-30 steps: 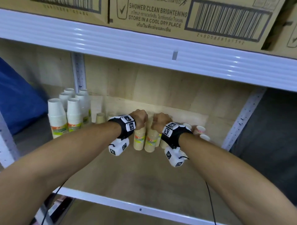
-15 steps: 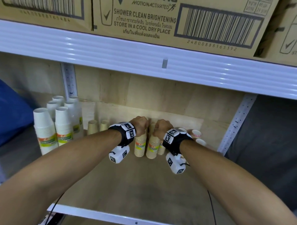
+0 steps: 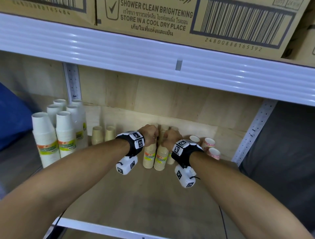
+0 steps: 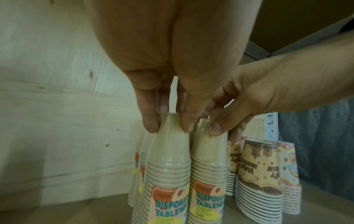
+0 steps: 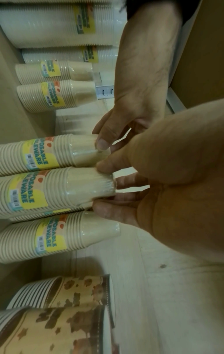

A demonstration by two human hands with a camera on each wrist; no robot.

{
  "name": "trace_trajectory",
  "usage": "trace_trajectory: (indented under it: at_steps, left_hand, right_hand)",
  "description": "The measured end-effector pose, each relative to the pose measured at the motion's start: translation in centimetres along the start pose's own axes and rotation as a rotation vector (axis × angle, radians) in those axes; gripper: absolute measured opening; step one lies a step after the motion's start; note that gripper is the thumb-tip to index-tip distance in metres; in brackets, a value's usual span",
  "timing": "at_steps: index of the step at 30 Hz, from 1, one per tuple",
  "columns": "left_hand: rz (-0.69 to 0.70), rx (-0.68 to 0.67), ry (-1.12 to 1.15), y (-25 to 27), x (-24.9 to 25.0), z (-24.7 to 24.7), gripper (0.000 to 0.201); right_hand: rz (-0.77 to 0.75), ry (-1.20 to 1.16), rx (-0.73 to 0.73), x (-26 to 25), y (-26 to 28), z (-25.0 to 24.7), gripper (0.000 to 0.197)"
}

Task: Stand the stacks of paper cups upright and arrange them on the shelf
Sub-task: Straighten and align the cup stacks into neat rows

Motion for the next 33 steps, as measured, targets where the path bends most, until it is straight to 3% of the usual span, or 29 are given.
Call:
trace_trajectory:
  at_steps: [3,9,16,25,33]
  left_hand:
    - [0.000,-0.004,0.022,0.0,-0.1,0.3,0.025]
    - [0.011,0.011,0.049,0.2,-0.3,-0.4,0.026]
    - [-0.050,0.070,0.057,1.2,-2.0,-3.7,0.039]
    - [-0.164,0.165,0.028,3.3,-6.1,-9.1,0.036]
    - [-0.314,0.212,-0.012,5.9,-10.4,-10.6,0.034]
  right_hand:
    - [0.005,0.006,-0.008,-0.2,-0.1,0.2,0.008]
    - [-0.013,-0.016,0.030,-0.1,0.2,-0.4,0.009]
    - [0.061,0.043,0.032,-0.9,-0.6,-3.1,0.038]
    - [-0.065,-0.029,0.024,-5.8,-1.9,-3.9,0.039]
    - [-0.162,-0.062,0.029,-10.8,-3.0,-2.0,0.036]
Point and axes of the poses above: each hand's wrist, its own y-axis away from the middle knuckle, its own z-axis out of the palm, x = y × z, the point moved 4 cm from there along -y, towards the middle knuckle, and after that the axes turned 2 degrees about -x, right-handed, at the moved point
